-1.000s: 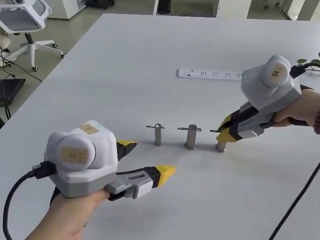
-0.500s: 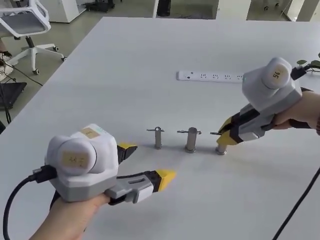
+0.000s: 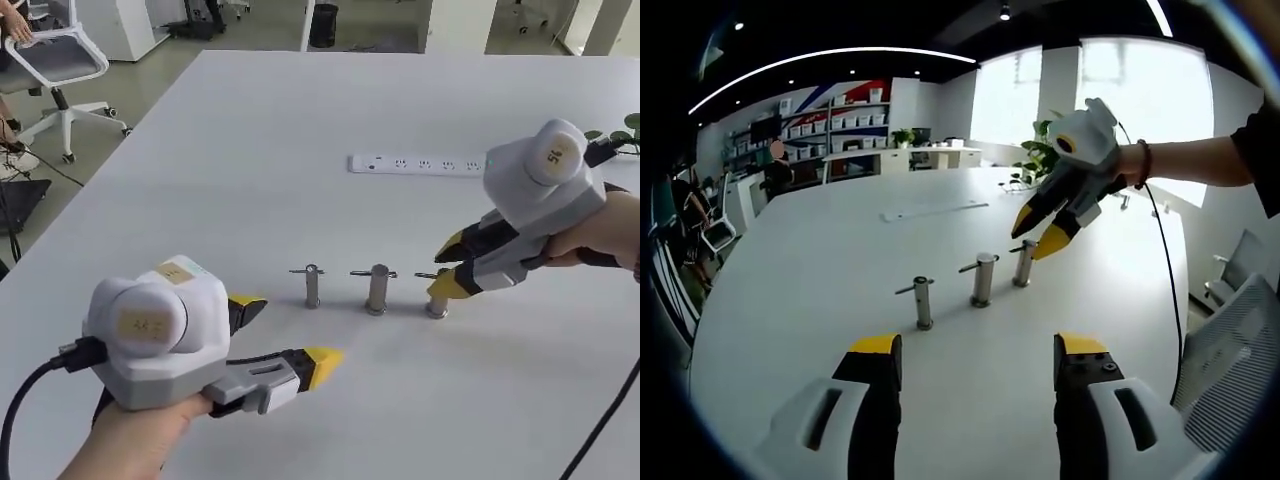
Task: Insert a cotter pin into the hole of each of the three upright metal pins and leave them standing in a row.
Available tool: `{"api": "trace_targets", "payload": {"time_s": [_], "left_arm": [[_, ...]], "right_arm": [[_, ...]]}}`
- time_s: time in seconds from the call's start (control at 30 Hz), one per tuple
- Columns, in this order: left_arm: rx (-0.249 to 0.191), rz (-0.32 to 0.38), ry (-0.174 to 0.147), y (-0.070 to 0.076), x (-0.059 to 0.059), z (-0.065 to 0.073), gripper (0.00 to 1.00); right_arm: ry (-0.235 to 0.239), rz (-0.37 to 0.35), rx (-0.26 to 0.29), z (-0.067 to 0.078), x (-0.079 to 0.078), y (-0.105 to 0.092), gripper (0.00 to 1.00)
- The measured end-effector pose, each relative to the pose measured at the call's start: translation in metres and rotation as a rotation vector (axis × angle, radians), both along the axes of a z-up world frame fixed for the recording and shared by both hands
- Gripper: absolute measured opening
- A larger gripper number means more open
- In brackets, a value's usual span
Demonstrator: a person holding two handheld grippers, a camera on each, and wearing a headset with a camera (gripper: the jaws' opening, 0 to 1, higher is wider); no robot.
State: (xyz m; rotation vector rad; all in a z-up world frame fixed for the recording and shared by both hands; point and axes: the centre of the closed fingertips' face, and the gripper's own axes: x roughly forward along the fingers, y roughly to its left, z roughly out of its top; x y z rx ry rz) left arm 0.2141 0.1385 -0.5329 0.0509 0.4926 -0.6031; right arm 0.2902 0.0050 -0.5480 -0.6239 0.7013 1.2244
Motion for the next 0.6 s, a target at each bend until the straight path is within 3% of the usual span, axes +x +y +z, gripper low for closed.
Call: {"api": "trace_targets", "payload": {"time_s": [0.13,0.43,0.6], "left_arm": [[0.012,-0.003,-0.006,0.001,0.001,0.002,0.62],[-0.001,0.029,-0.021,0.008,0.009,0.013,0.63],[-0.002,0.038,-0.023,0.007,0.012,0.017,0.65]], "right_arm": [[-0.007,-0.065,0.032,0.009,-0.006,-0.005,0.32],[-0.015,-0.3,0.238,0.04,-0.009,-0.005,0.38],[-0.012,-0.391,0.252,0.04,-0.022,-0.009,0.47]]}}
